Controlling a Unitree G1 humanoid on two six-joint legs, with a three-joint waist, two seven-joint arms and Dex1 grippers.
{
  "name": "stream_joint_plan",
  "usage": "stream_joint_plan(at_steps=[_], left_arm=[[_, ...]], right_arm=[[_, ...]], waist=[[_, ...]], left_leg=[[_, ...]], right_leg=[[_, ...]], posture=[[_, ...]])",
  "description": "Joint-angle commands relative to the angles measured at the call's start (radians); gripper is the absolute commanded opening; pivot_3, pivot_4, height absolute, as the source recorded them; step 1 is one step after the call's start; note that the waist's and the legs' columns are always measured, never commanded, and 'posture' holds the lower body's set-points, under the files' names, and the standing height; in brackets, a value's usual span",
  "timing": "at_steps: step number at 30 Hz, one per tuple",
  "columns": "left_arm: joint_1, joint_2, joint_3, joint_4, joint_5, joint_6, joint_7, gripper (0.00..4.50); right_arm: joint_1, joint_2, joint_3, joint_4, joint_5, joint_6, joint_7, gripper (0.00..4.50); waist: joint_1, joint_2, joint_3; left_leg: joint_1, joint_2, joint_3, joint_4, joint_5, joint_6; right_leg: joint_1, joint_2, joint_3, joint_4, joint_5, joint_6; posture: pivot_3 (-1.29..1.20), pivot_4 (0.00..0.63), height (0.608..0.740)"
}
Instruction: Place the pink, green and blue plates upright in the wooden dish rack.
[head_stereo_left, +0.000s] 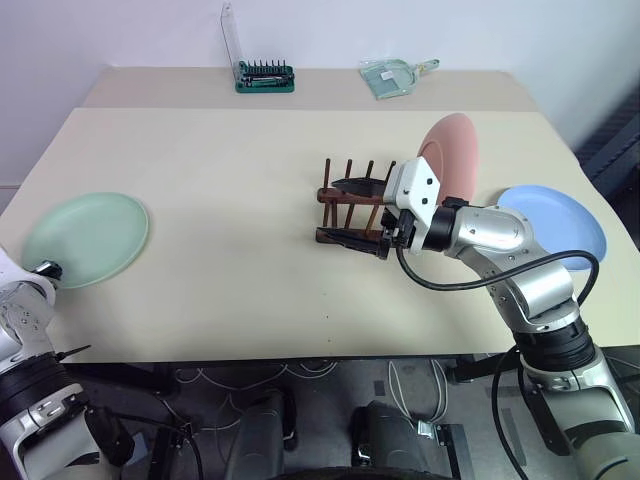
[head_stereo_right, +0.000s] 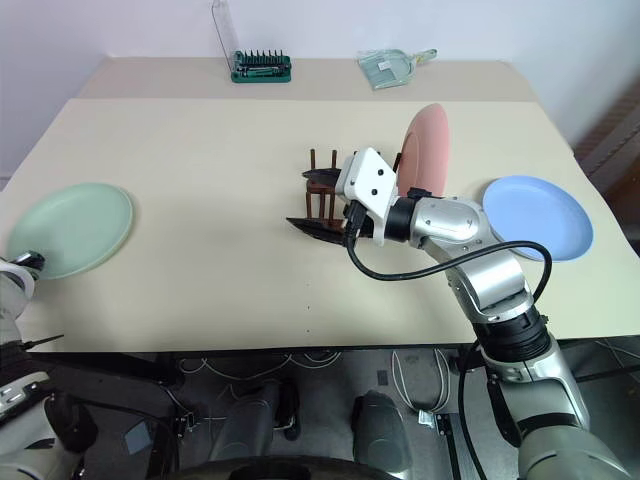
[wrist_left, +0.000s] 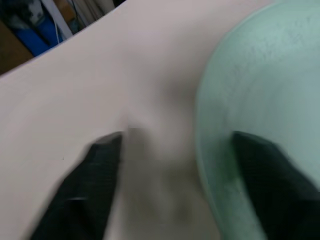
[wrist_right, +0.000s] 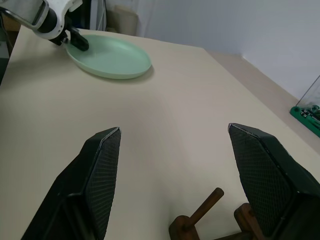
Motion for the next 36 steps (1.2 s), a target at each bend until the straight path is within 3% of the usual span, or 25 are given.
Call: stream_joint_plan(at_steps=[1,4,5,7,12,21,25,36], left_arm=[[-0.022,-0.008,0.005,-0.06,-0.013,-0.006,0.011,1.71],[-0.032,-0.018,-0.008,-0.071,-0.014,-0.006,0.012,0.17],[-0.036,-0.022,-0.011,-0.073,-0.014,-0.007,0.013,0.04],[-0.043,-0.027,-0.021,-0.077,-0.016,-0.014,0.005,0.04],[-0.122,-0.087,-0.113,-0.175,-0.067,-0.231,-0.109,0.04],[-0.256,-0.111,-0.47,-0.311,0.031,-0.425,-0.219,0.04],[-0.338,-0.151,-0.594,-0.325,0.049,-0.444,-0.264,0.04],[-0.394,-0.277,-0.673,-0.426,-0.006,-0.322,-0.265,0.04]], right_arm=[[0.009,0.009,-0.02,-0.036,-0.002,-0.014,0.001,3.5],[0.014,0.009,-0.021,-0.04,-0.007,-0.012,-0.001,3.5],[0.015,0.009,-0.022,-0.042,-0.008,-0.012,-0.001,3.5],[0.016,0.009,-0.022,-0.046,-0.011,-0.011,-0.002,3.5],[0.001,-0.004,-0.009,-0.045,-0.069,-0.024,-0.017,3.5],[-0.103,0.037,0.094,0.041,-0.345,-0.167,-0.114,3.5],[-0.164,0.066,0.134,0.124,-0.486,-0.259,-0.185,3.5],[-0.197,0.114,0.184,0.238,-0.688,-0.414,-0.263,3.5]], waist=[[0.0,0.0,0.0],[0.0,0.0,0.0],[0.0,0.0,0.0],[0.0,0.0,0.0],[0.011,-0.003,-0.001],[-0.006,-0.003,-0.001],[0.001,-0.003,-0.001],[-0.004,-0.003,0.0]], left_leg=[[0.0,0.0,0.0,0.0,0.0,0.0],[0.0,0.0,0.0,0.0,0.0,0.0],[0.0,0.0,0.0,0.0,0.0,0.0],[0.001,0.0,0.0,0.0,0.0,0.0],[0.0,0.0,0.0,0.001,0.0,0.0],[0.001,0.0,0.001,-0.001,0.001,-0.001],[0.0,0.0,0.001,0.0,0.001,-0.001],[0.0,0.0,0.001,0.0,0.002,-0.001]], right_leg=[[0.0,0.0,0.0,0.0,0.0,0.0],[0.0,0.0,0.0,0.0,0.0,0.0],[0.0,0.0,0.0,0.0,0.0,0.0],[0.0,0.0,0.0,0.0,0.0,0.0],[0.0,0.0,0.0,0.0,0.0,0.0],[0.0,0.001,0.0,0.001,0.0,0.0],[-0.001,0.0,0.0,0.002,0.0,0.0],[-0.001,0.001,0.0,0.002,0.0,0.0]], posture=[[0.0,0.15,0.736],[0.0,0.15,0.736],[0.0,0.15,0.736],[0.0,0.15,0.736],[0.0,0.15,0.736],[0.0,0.15,0.736],[0.0,0.15,0.736],[0.0,0.15,0.736]])
